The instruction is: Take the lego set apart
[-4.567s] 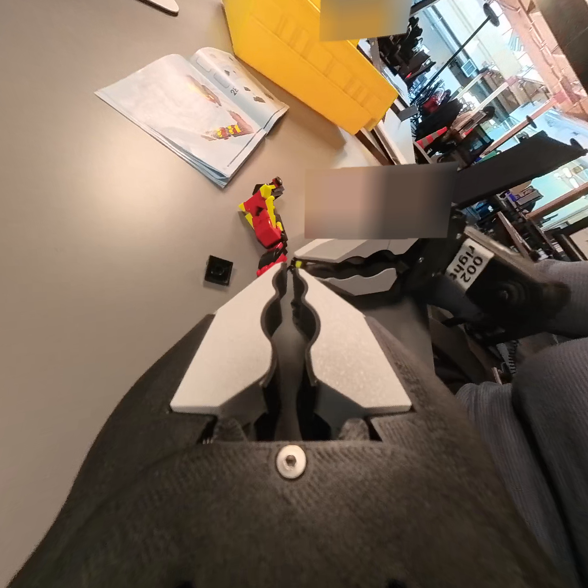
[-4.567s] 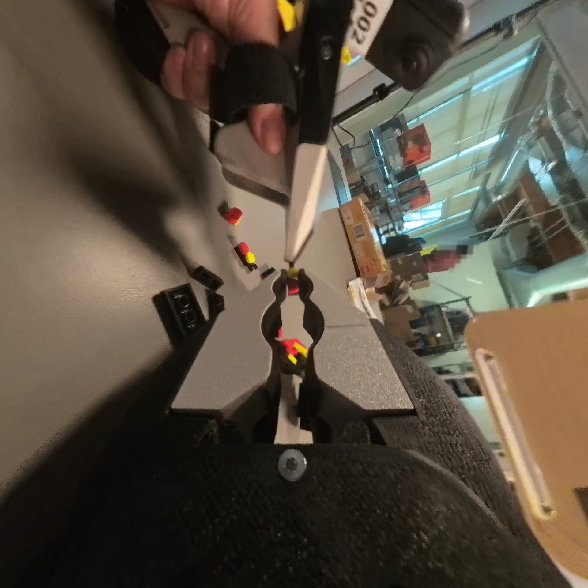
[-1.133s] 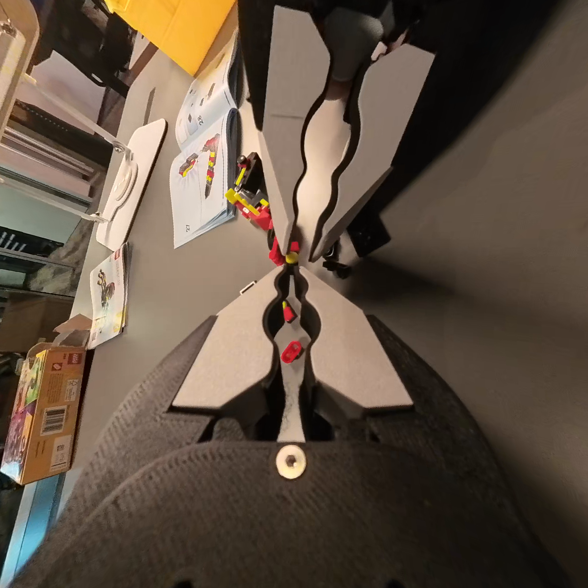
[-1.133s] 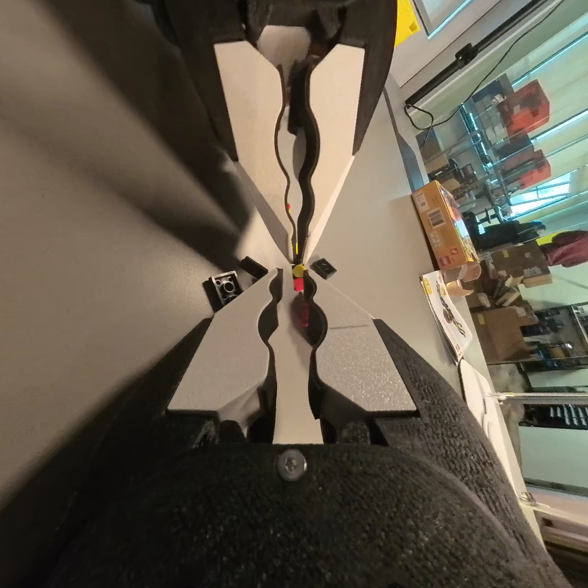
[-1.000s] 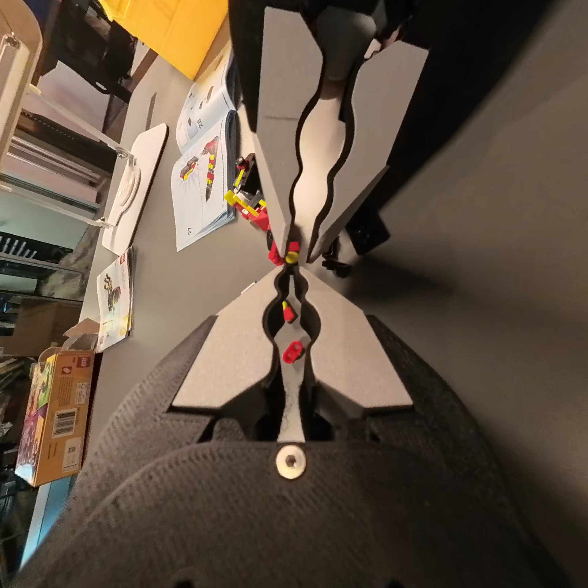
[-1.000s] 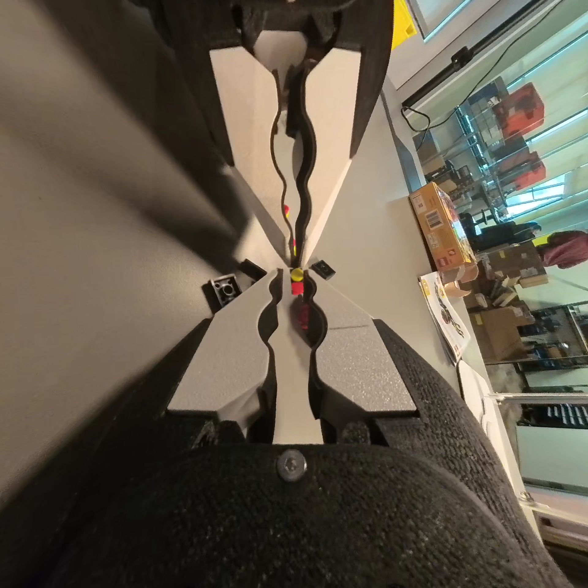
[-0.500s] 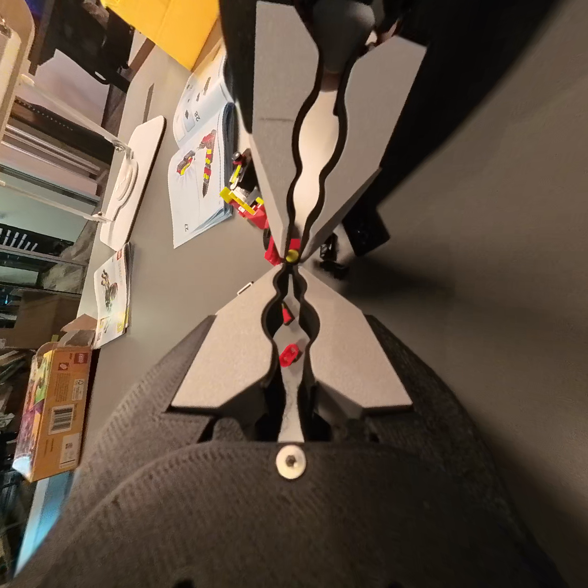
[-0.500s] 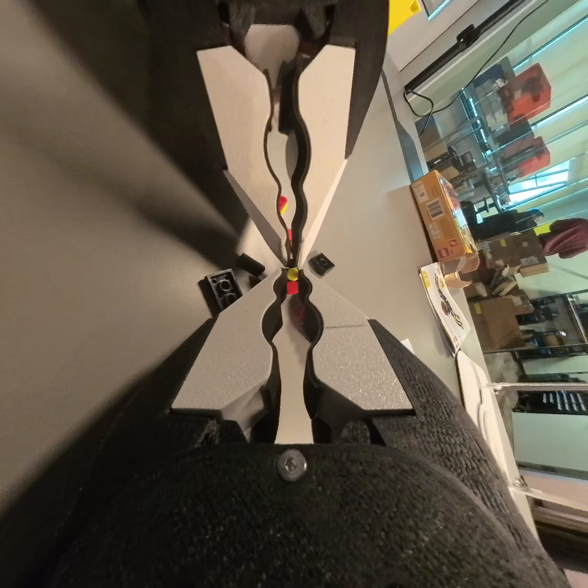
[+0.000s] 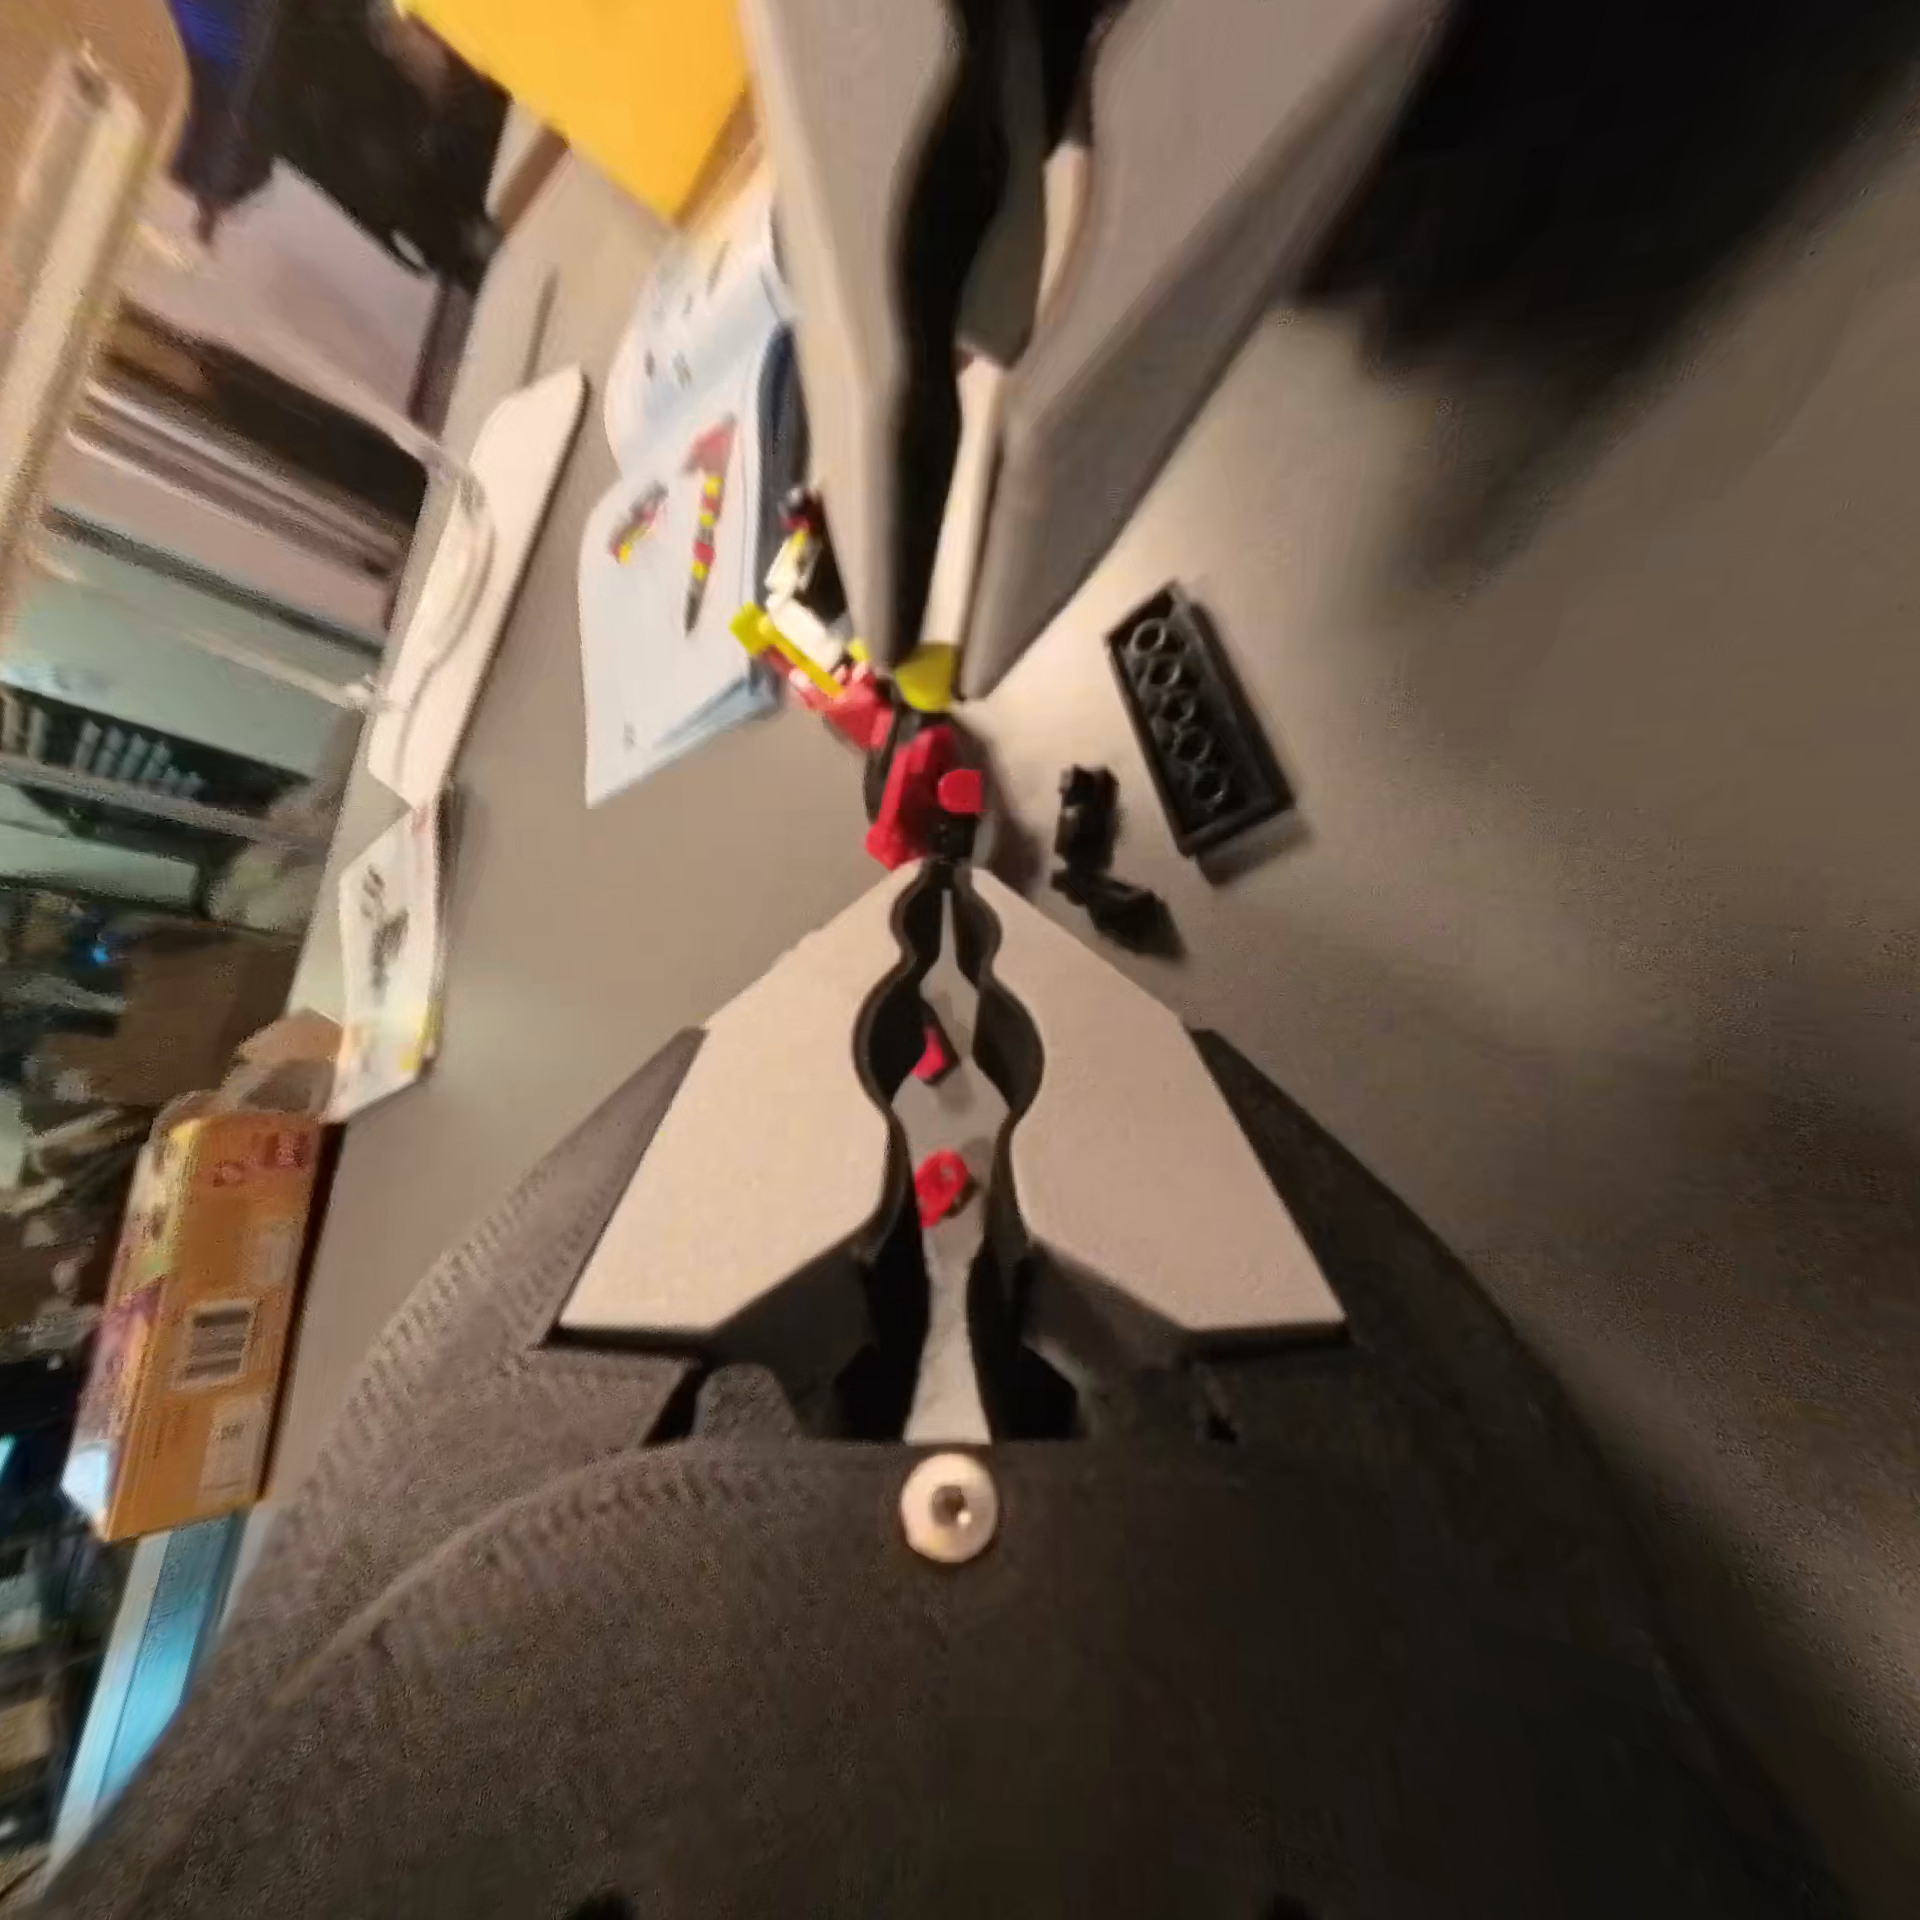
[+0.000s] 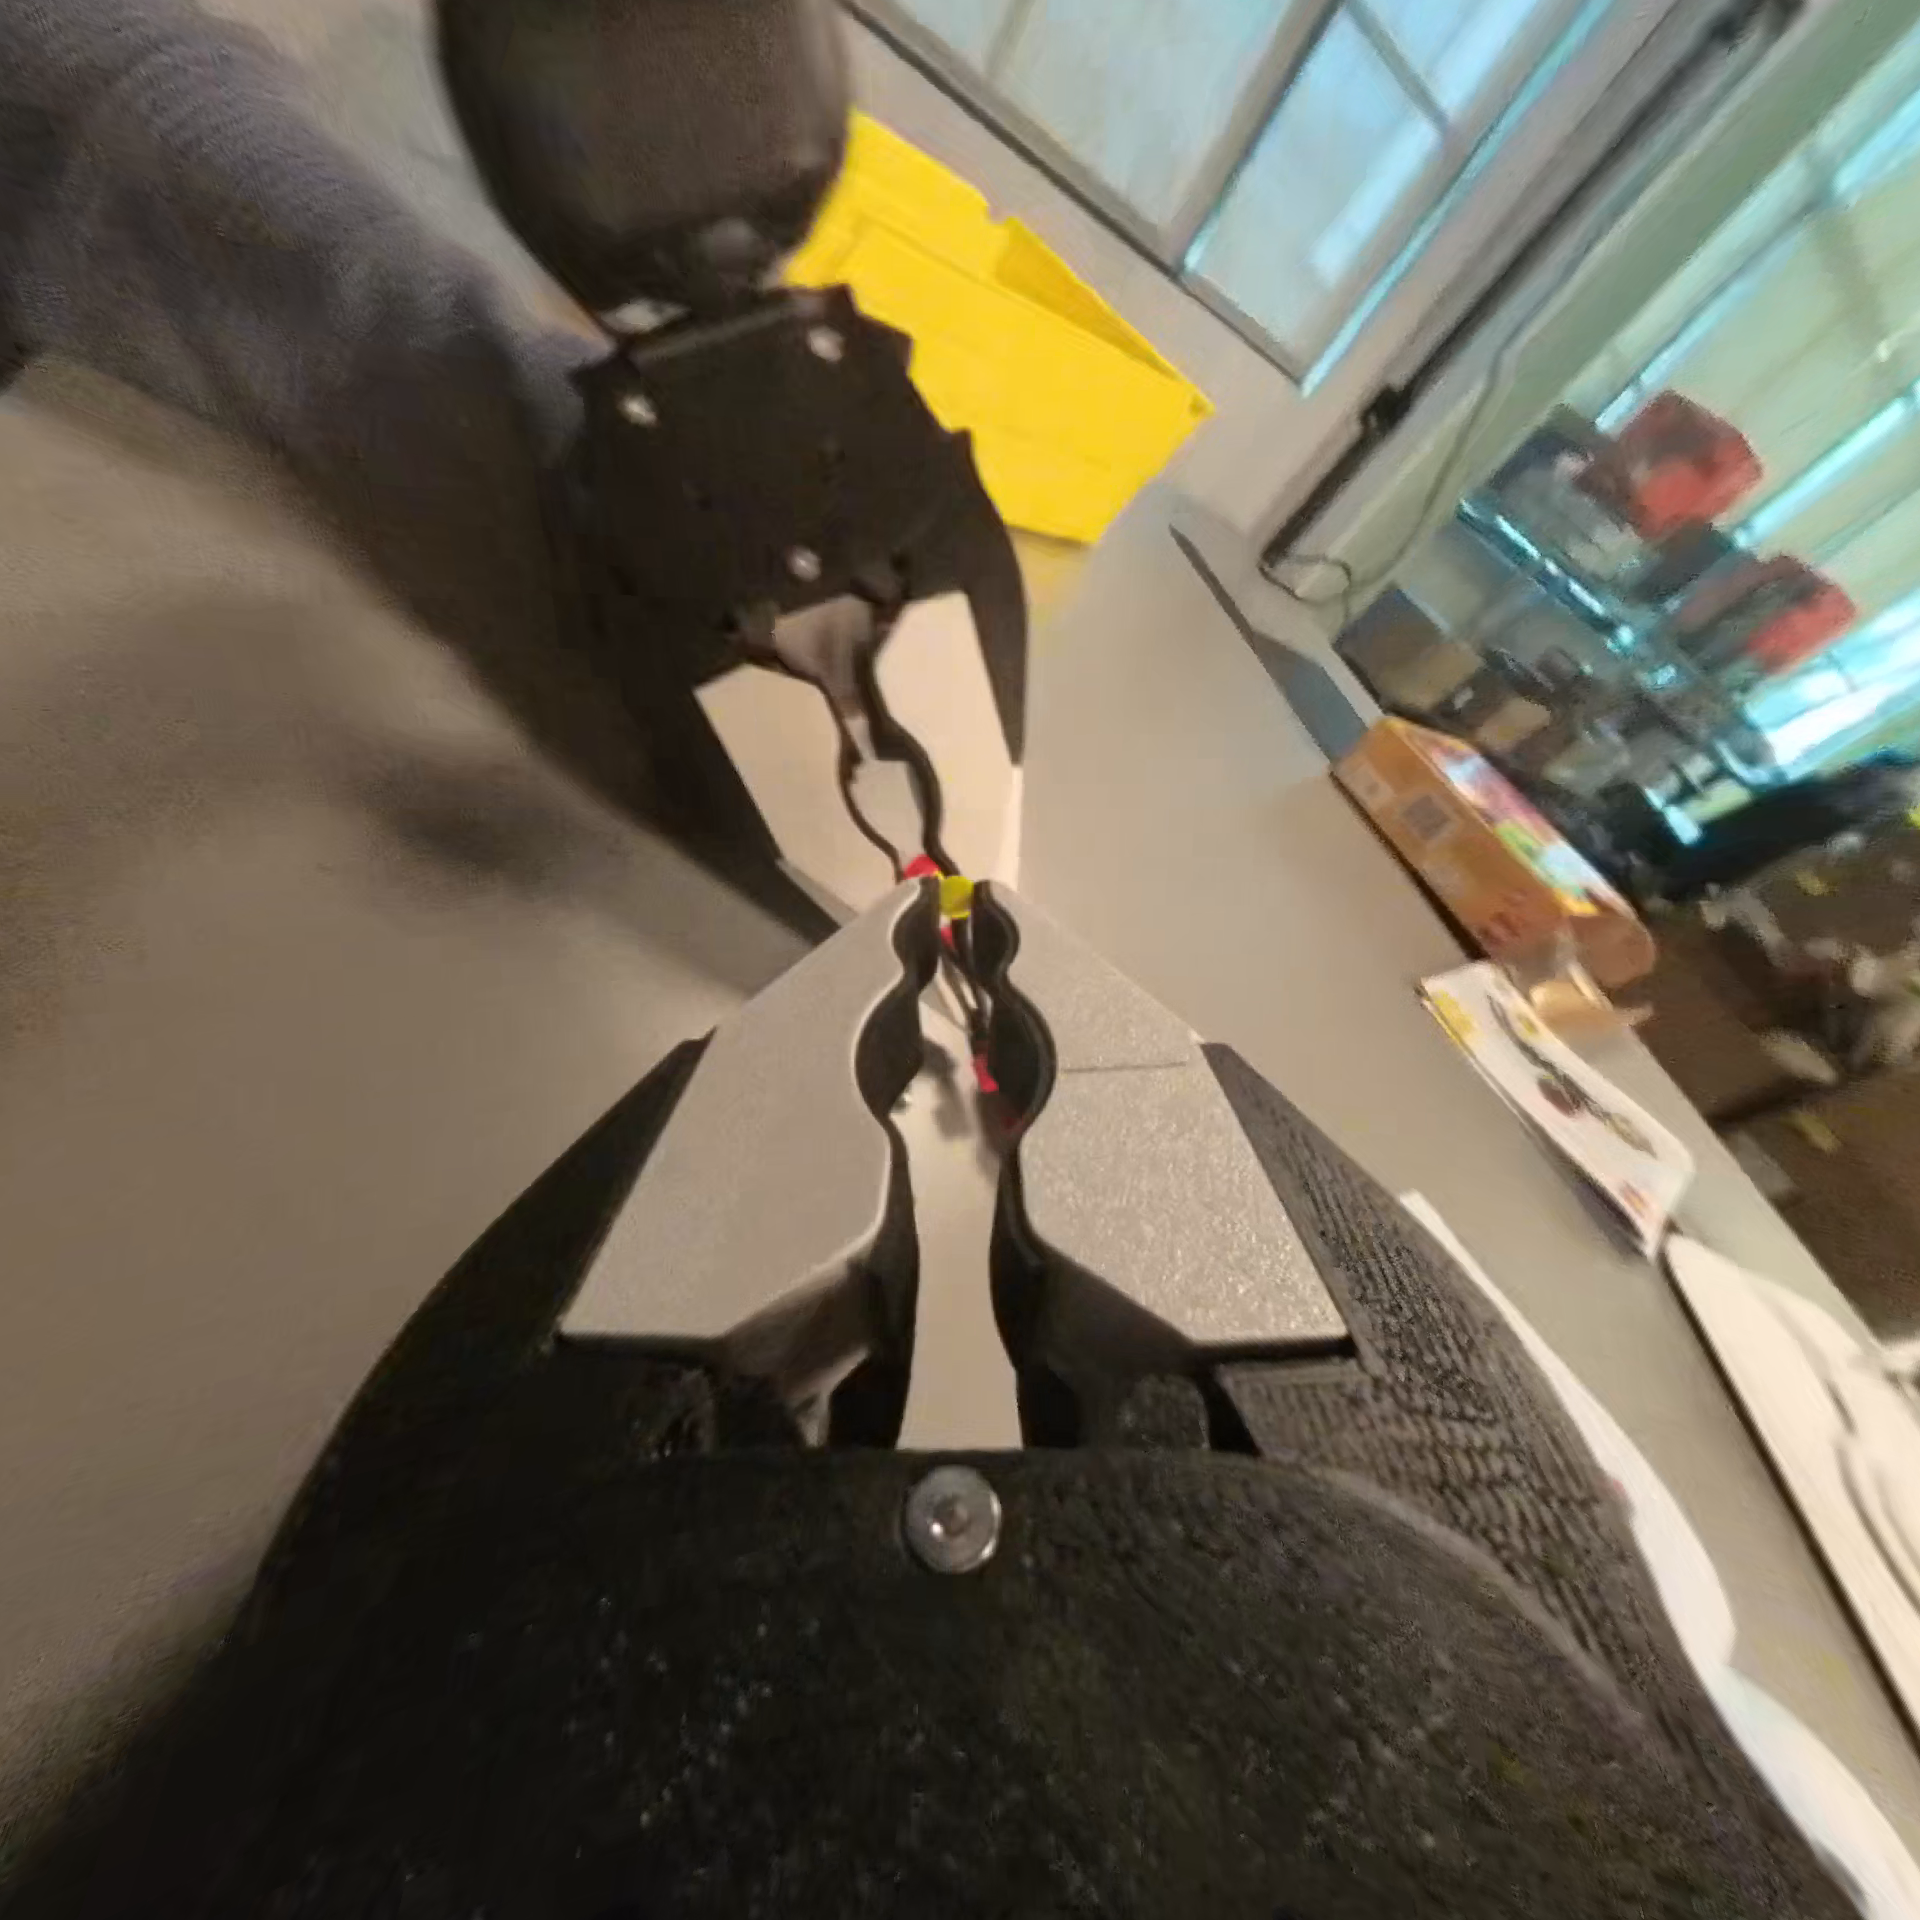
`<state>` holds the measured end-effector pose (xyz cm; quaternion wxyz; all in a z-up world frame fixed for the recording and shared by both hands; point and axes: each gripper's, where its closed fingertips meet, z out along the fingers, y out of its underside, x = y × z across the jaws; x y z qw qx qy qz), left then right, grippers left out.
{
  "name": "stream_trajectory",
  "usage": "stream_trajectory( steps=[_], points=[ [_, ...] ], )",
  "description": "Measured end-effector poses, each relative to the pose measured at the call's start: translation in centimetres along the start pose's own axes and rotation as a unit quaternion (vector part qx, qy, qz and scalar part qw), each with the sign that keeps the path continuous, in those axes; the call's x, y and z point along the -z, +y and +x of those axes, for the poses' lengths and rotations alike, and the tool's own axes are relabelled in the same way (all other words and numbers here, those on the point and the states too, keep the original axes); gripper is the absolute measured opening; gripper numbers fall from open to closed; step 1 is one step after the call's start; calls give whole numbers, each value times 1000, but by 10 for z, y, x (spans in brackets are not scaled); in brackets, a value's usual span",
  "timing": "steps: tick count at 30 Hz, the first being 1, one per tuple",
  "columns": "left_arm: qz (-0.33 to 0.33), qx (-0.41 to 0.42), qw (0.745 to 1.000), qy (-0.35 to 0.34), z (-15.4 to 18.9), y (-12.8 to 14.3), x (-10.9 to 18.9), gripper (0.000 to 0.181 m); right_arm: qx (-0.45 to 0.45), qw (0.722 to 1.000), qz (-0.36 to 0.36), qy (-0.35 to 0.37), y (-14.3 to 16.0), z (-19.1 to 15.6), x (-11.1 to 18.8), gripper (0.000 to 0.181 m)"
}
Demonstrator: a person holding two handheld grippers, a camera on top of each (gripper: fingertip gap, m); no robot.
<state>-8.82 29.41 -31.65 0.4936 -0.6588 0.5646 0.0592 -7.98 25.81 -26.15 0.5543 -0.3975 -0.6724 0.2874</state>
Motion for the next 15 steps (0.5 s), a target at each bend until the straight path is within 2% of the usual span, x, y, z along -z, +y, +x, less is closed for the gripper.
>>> stream_trajectory(
  steps=[5,9,10,13,15],
  points=[
    [30,25,999,-14,-8,-7,4,1,37,993,-110,18,42,10,0,4],
    [31,22,999,-4,-5,-7,3,1,6,987,-163,-2,59,10,0,5],
    [27,18,999,2,-3,-6,3,1,-9,984,-177,-14,64,8,0,10],
    [24,10,1000,15,2,-7,1,1,-57,983,-174,-26,62,8,1,28],
    [27,16,999,21,2,-8,1,1,-46,986,-161,-21,57,8,2,21]
  ],
)
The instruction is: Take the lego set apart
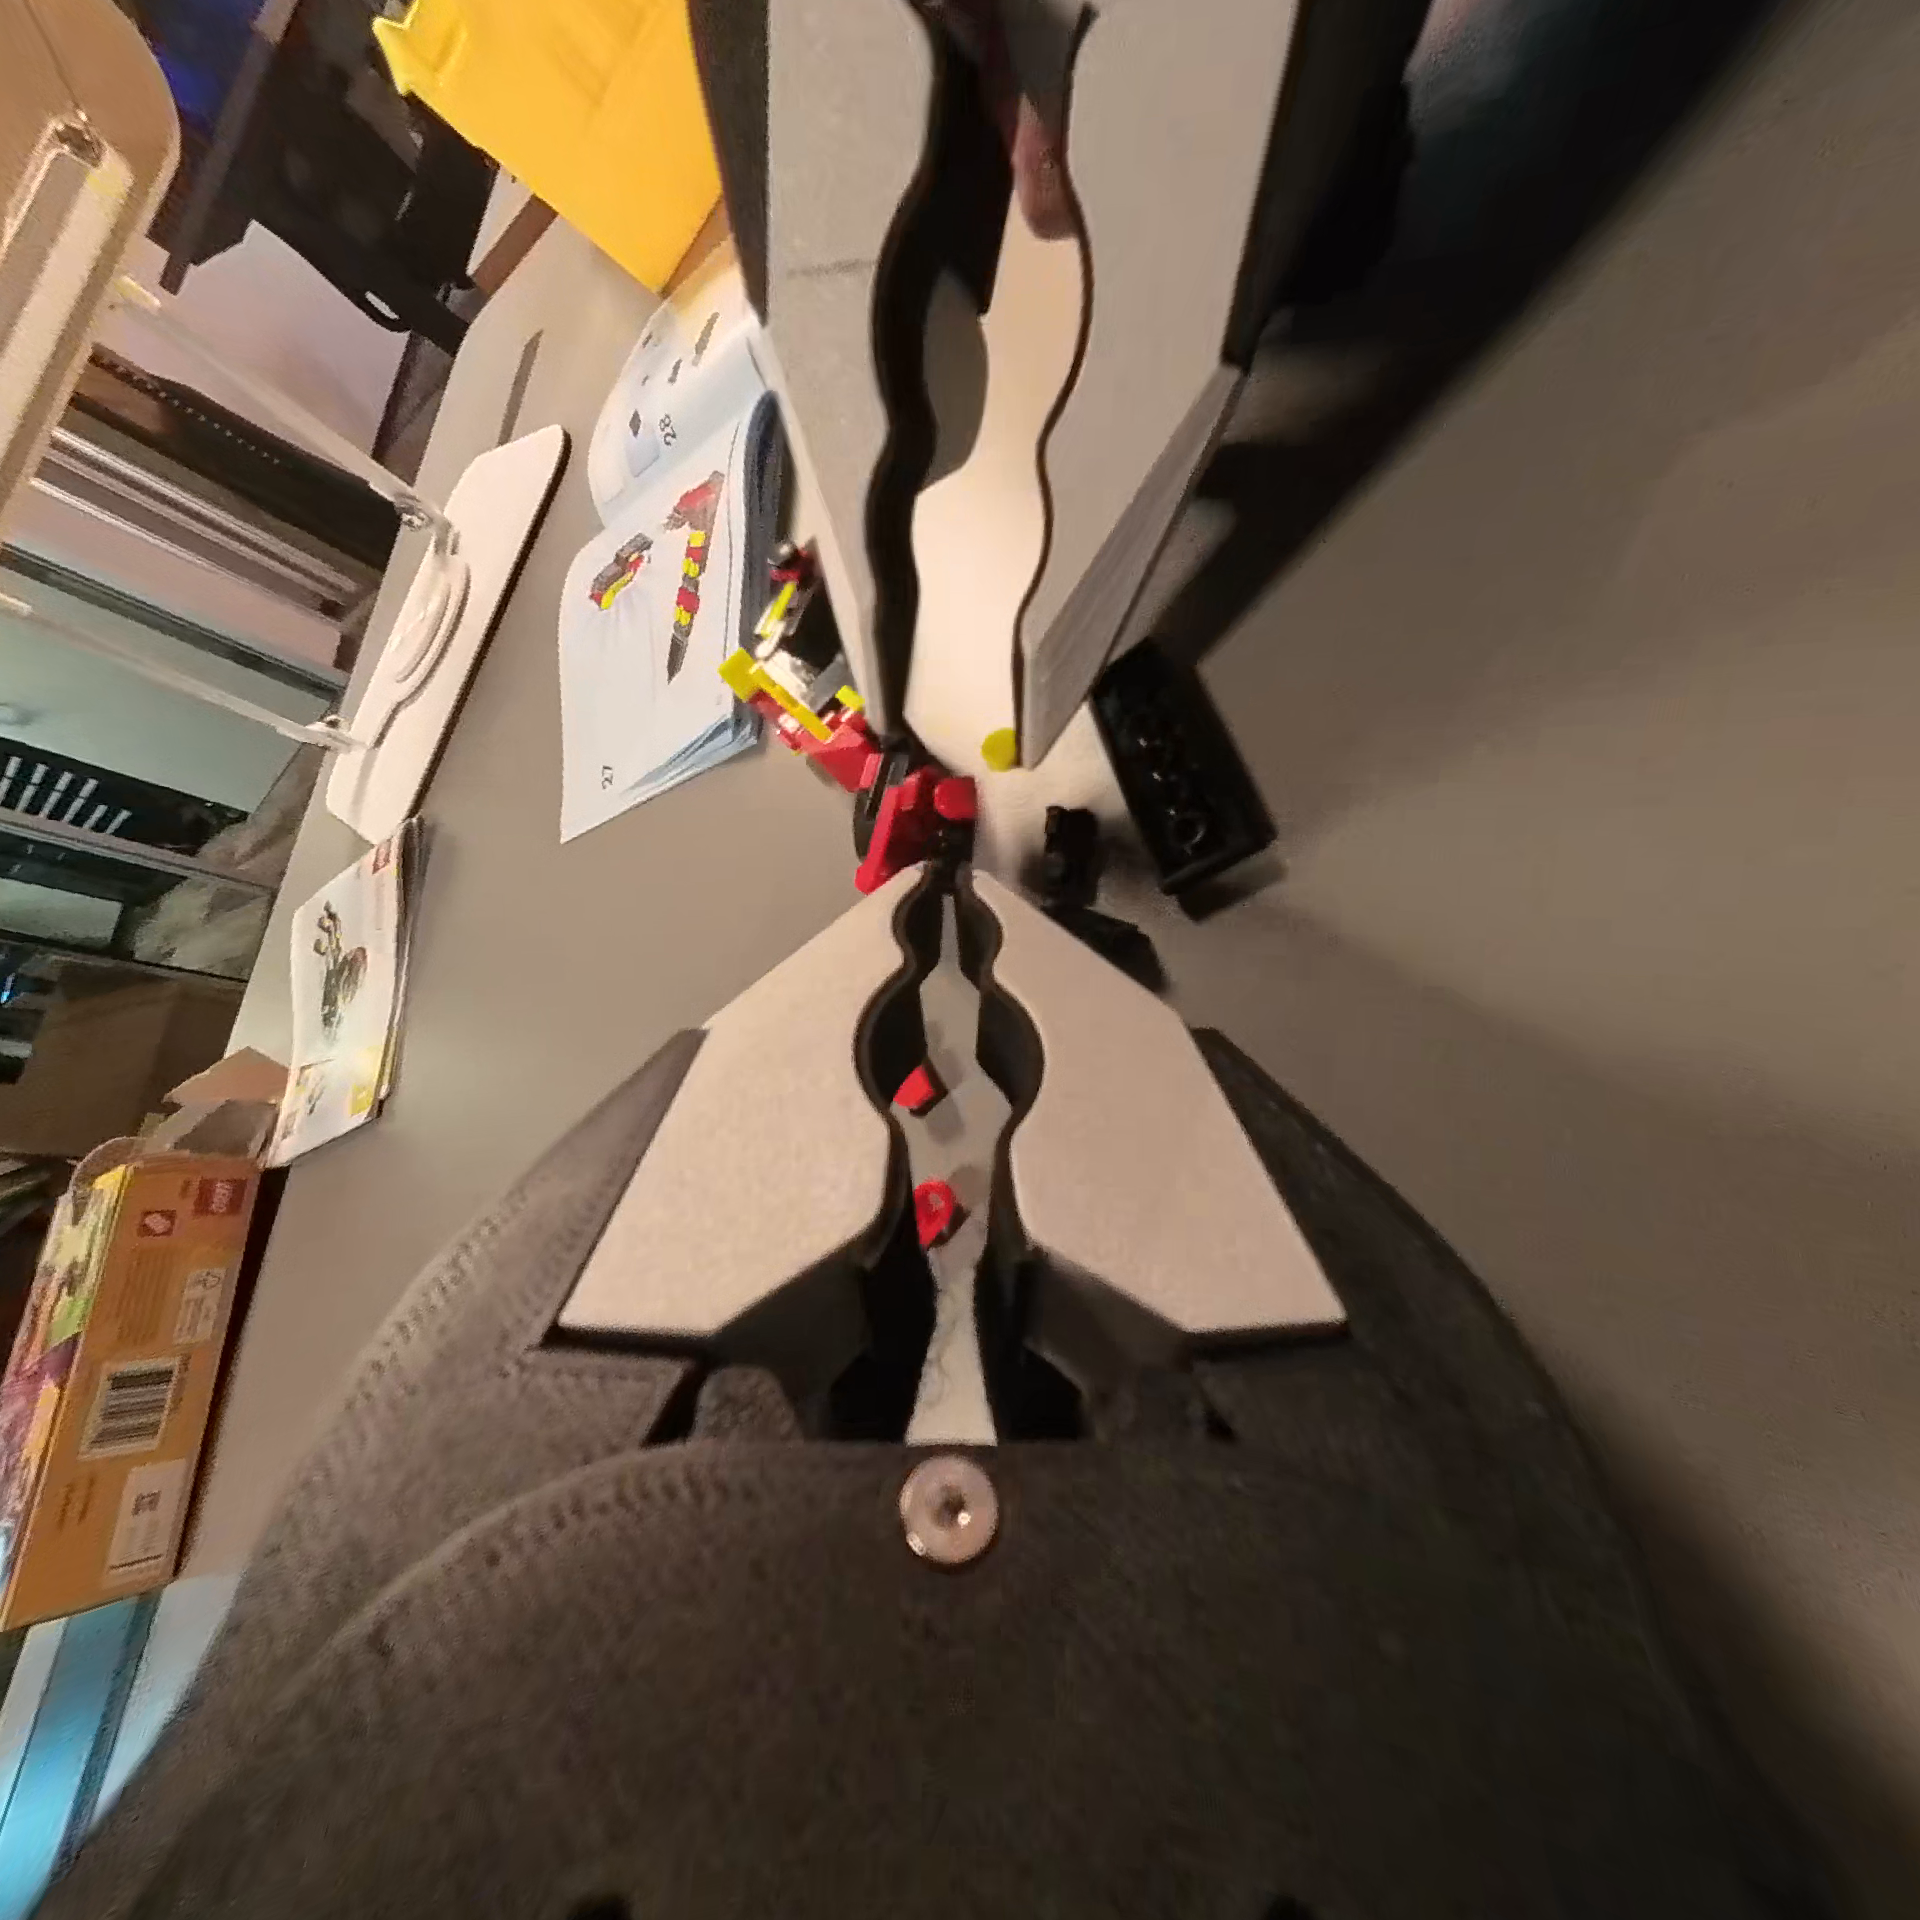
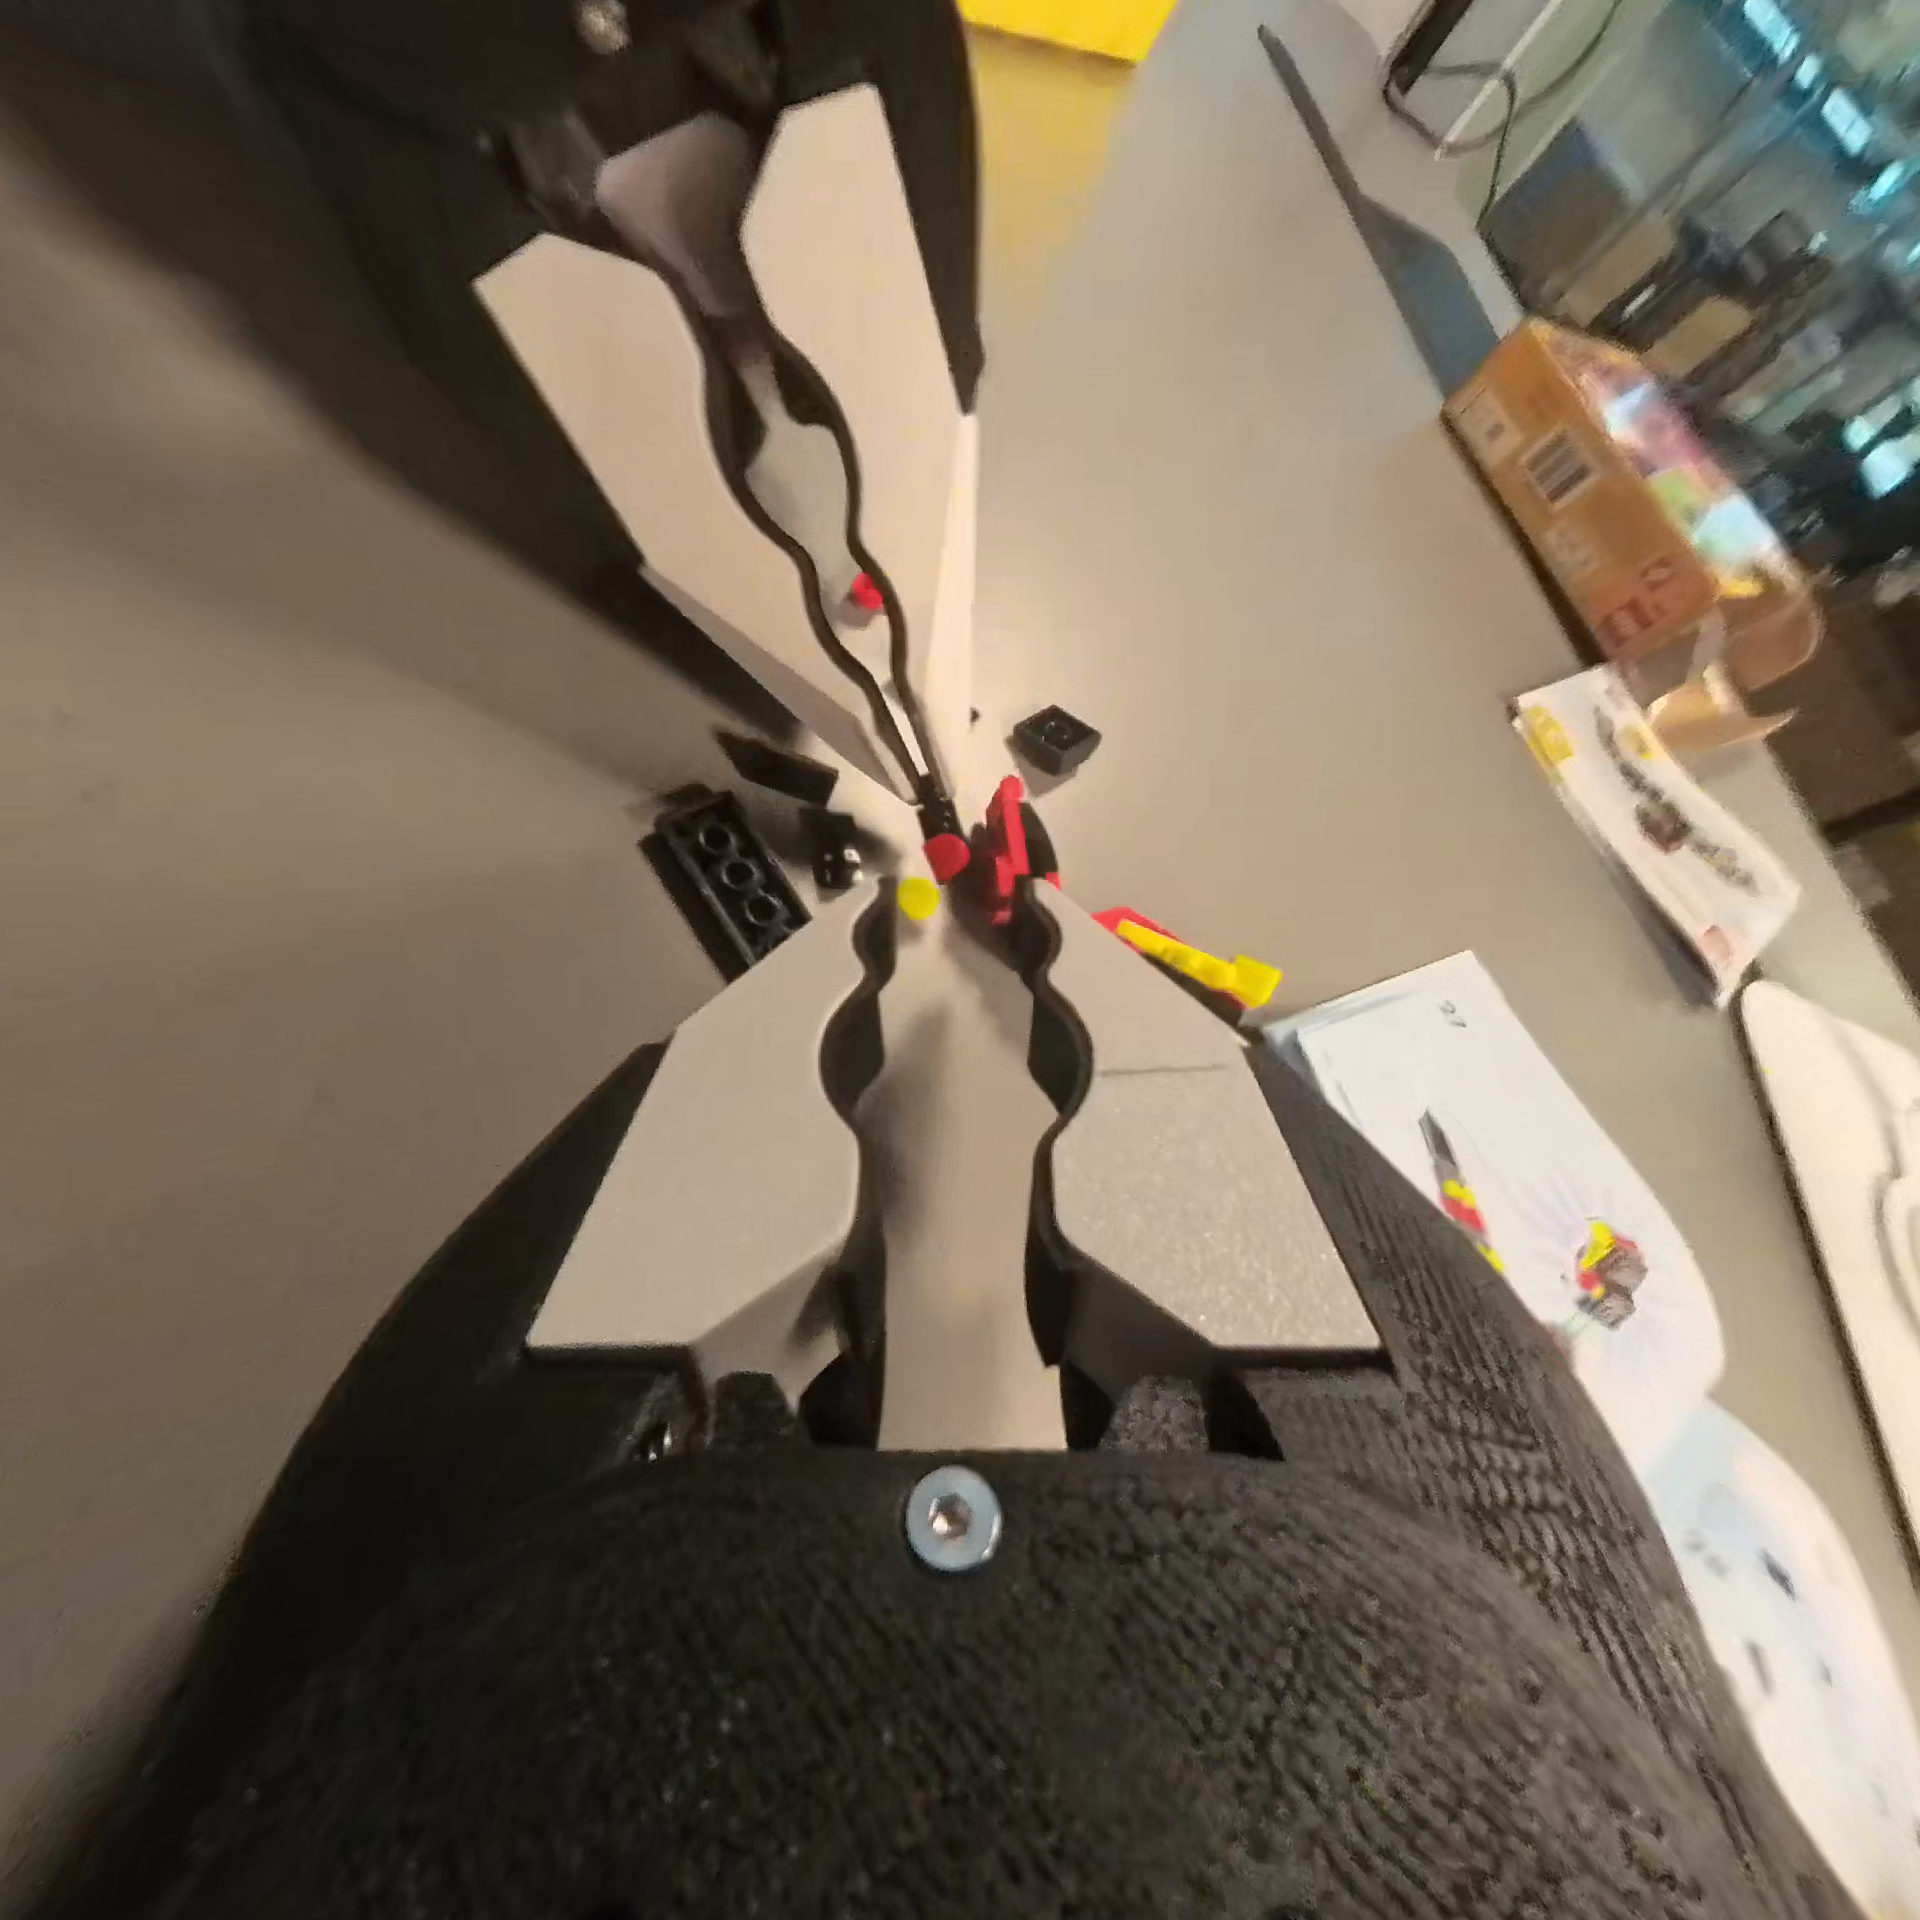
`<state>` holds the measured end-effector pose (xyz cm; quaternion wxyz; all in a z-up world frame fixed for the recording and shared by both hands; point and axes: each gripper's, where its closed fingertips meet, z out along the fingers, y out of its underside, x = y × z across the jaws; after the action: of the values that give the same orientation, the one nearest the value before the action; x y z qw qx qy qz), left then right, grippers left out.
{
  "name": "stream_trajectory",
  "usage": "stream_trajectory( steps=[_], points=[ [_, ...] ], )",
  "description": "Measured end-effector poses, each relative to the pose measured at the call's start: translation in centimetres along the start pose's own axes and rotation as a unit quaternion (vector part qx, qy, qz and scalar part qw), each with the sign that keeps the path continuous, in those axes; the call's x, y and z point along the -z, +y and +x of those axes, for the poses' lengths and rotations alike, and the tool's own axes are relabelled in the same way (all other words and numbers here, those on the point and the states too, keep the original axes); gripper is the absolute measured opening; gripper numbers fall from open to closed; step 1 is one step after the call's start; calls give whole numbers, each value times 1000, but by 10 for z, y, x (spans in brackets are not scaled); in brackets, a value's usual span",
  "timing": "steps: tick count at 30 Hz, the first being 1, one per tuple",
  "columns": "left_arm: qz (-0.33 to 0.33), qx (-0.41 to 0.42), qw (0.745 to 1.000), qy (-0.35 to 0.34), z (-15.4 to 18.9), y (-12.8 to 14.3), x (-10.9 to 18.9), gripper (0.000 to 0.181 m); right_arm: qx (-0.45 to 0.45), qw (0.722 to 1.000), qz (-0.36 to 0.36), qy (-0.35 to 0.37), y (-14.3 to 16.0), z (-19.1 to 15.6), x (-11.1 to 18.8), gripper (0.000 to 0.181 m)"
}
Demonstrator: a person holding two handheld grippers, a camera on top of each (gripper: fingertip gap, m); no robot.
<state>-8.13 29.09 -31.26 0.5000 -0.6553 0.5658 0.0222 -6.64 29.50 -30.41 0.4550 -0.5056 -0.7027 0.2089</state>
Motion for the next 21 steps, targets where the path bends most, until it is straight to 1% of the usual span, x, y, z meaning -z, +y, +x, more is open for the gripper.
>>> stream_trajectory(
  steps=[3,5,10,11,16,18,21],
  points=[
    [6,7,1000,3,0,-1,1,1,59,998,0,20,-4,-4,-3,11],
    [5,10,1000,5,0,-1,1,1,84,996,-13,30,-4,-6,-7,11],
    [9,4,1000,10,2,-3,1,1,104,993,-16,47,-5,-3,-8,13],
    [9,2,1000,10,2,-3,1,1,113,992,-19,50,-5,-3,-8,7],
    [7,4,1000,5,1,-2,0,1,145,987,-27,63,-5,-3,-8,4],
    [25,13,1000,-1,-2,-6,4,1,126,990,8,67,-14,-2,-2,4],
    [60,35,998,-4,-6,-15,10,1,71,993,74,55,-27,-2,7,3]
  ],
)
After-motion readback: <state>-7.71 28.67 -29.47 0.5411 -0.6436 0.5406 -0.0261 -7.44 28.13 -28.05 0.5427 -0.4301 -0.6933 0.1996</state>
